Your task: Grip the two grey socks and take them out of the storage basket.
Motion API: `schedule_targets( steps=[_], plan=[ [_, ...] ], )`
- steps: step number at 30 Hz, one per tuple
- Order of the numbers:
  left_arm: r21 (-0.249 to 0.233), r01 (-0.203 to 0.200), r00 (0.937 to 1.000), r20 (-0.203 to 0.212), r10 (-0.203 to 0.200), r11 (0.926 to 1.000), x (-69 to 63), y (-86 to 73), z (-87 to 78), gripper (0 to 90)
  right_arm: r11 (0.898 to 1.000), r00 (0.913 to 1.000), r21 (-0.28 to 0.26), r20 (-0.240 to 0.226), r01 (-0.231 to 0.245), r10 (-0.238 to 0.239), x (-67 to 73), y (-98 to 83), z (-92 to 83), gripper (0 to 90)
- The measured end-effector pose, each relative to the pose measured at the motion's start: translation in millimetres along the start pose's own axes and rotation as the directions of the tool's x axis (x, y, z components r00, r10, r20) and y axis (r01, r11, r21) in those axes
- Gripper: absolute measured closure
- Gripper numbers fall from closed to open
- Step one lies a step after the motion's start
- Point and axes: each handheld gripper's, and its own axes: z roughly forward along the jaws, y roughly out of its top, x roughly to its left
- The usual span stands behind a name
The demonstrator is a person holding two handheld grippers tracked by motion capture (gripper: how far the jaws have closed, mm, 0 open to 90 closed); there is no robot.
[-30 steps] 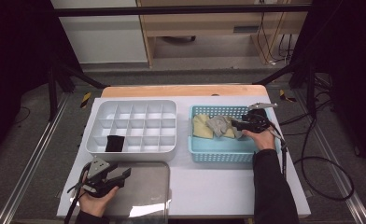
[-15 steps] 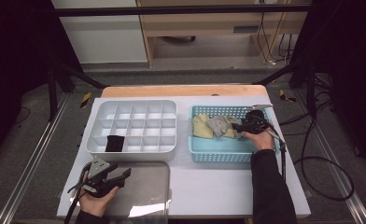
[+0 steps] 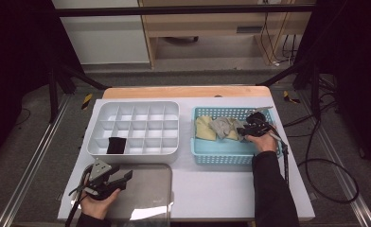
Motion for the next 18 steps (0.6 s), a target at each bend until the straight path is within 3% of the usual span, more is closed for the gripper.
schedule_targets(
  steps=[5, 9, 18],
  plan=[
    [0.001, 0.001, 1.0000, 0.001, -0.001, 1.0000, 0.1, -0.2, 0.2, 41.0, 1.000, 0.9998, 0.017, -0.010, -0.019, 0.020, -0.9, 0.4, -1.6, 80.9],
    [-0.003, 0.004, 1.0000, 0.001, -0.004, 1.0000, 0.2, -0.1, -0.2, 41.1, 0.999, 0.9992, 0.015, -0.026, -0.031, 0.031, -0.2, 1.2, -3.7, 83.1],
    [-0.005, 0.009, 0.9999, 0.007, -0.009, 0.9999, 0.0, -0.2, -0.4, 41.4, 0.997, 0.9980, -0.074, -0.056, -0.034, 0.029, -0.2, 6.2, -21.2, 83.4]
  ],
)
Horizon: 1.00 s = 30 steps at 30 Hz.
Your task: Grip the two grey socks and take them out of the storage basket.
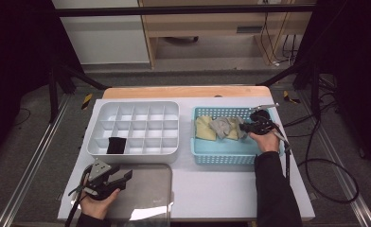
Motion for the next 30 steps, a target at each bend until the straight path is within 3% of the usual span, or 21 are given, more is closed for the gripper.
schedule_targets(
  steps=[9, 19, 25, 30],
  plan=[
    [0.004, 0.000, 1.0000, 0.005, 0.000, 1.0000, -0.6, -0.6, 1.1, 41.5, 0.995, 0.9983, -0.099, -0.057, 0.006, -0.012, 8.6, 8.5, -23.6, 83.4],
    [0.004, 0.000, 1.0000, 0.006, 0.000, 1.0000, -1.4, -0.8, 1.2, 41.5, 0.979, 0.9916, -0.199, -0.112, 0.042, -0.065, 26.7, 18.1, -51.4, 83.4],
    [0.004, 0.001, 1.0000, 0.006, -0.001, 1.0000, -1.8, -0.9, 1.0, 41.3, 0.961, 0.9828, -0.269, -0.148, 0.067, -0.110, 40.1, 17.0, -68.8, 83.3],
    [0.002, 0.003, 1.0000, 0.007, -0.003, 1.0000, -1.6, -0.7, 0.5, 41.1, 0.942, 0.9703, -0.324, -0.183, 0.093, -0.158, 56.0, 14.2, -84.8, 83.3]
  ],
)
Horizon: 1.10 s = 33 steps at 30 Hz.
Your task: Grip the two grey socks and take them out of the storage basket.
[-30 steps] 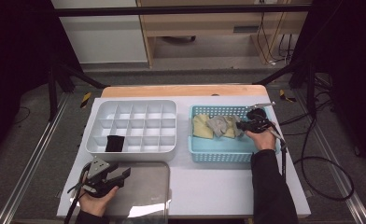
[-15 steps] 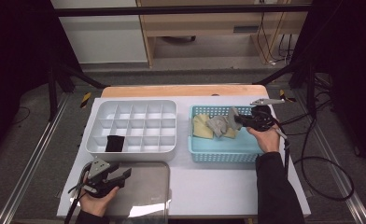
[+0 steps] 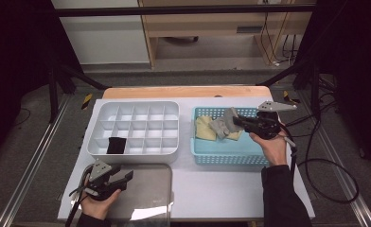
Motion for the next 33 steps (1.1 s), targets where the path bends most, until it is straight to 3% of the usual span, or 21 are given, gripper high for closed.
schedule_targets(
  steps=[6, 20, 25, 33],
  plan=[
    [0.000, 0.000, 1.0000, -0.001, 0.000, 1.0000, -0.3, -0.1, 0.2, 41.0, 0.998, 0.9979, -0.055, -0.055, 0.030, -0.033, 20.2, -2.9, -11.5, 83.1],
    [0.002, -0.004, 1.0000, 0.000, 0.004, 1.0000, -1.8, -0.4, 0.8, 41.0, 0.991, 0.9869, -0.125, -0.150, 0.042, -0.060, 57.1, -34.4, -36.1, 82.8],
    [0.004, -0.005, 1.0000, -0.002, 0.005, 1.0000, -1.9, -0.6, 0.9, 41.0, 0.992, 0.9784, -0.117, -0.195, 0.047, -0.070, 71.5, -50.7, -33.9, 82.7],
    [0.005, -0.006, 1.0000, -0.004, 0.006, 1.0000, -2.3, -0.8, 0.8, 40.8, 0.997, 0.9655, -0.055, -0.253, 0.048, -0.060, 87.7, -79.2, -20.4, 82.5]
  ],
)
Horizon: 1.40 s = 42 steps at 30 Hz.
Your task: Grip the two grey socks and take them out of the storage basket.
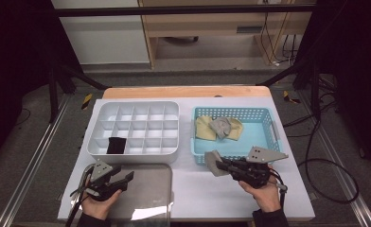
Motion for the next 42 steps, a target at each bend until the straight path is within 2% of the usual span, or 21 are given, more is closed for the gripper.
schedule_targets(
  steps=[8, 14, 17, 22, 24, 26, 28, 34, 42],
  plan=[
    [-0.007, 0.000, 1.0000, 0.003, 0.000, 1.0000, -0.2, 0.4, -1.6, 40.7, 0.998, 0.9995, 0.057, -0.032, -0.002, 0.004, 10.1, -19.0, 8.3, 82.4],
    [-0.006, -0.001, 1.0000, 0.003, 0.001, 1.0000, -0.3, 0.3, -1.4, 40.8, 0.992, 0.9982, 0.123, -0.049, -0.026, 0.032, 12.3, -39.9, 19.0, 82.3],
    [-0.006, -0.002, 1.0000, 0.001, 0.002, 1.0000, -0.7, 0.2, -1.3, 40.7, 0.985, 0.9983, 0.168, -0.041, -0.034, 0.041, 10.9, -49.5, 25.5, 81.6],
    [-0.004, -0.004, 1.0000, 0.000, 0.004, 1.0000, -0.7, 0.1, -1.0, 40.5, 0.978, 0.9972, 0.203, -0.039, -0.054, 0.063, 8.3, -59.5, 31.2, 79.7],
    [-0.002, -0.007, 1.0000, -0.001, 0.007, 1.0000, -0.9, 0.0, -0.9, 40.1, 0.973, 0.9984, 0.224, -0.018, -0.049, 0.054, 7.2, -62.9, 33.5, 78.0],
    [-0.001, -0.004, 1.0000, 0.000, 0.004, 1.0000, -1.4, -0.1, -0.6, 39.6, 0.970, 0.9980, 0.236, -0.018, -0.055, 0.061, 6.9, -65.4, 36.1, 75.5],
    [0.000, -0.004, 1.0000, 0.000, 0.004, 1.0000, -1.4, -0.2, -0.1, 39.2, 0.967, 0.9991, 0.251, 0.000, -0.042, 0.043, 7.2, -67.0, 38.4, 71.8],
    [0.007, -0.005, 1.0000, -0.002, 0.005, 1.0000, -0.7, -0.3, 0.5, 37.5, 0.969, 0.9972, 0.236, 0.028, -0.074, 0.070, 6.1, -64.2, 33.8, 59.4],
    [0.007, -0.002, 1.0000, -0.004, 0.002, 1.0000, -0.2, -0.3, -0.2, 36.7, 0.979, 0.9976, 0.196, 0.039, -0.064, 0.058, 6.6, -55.4, 23.0, 55.0]
  ],
)
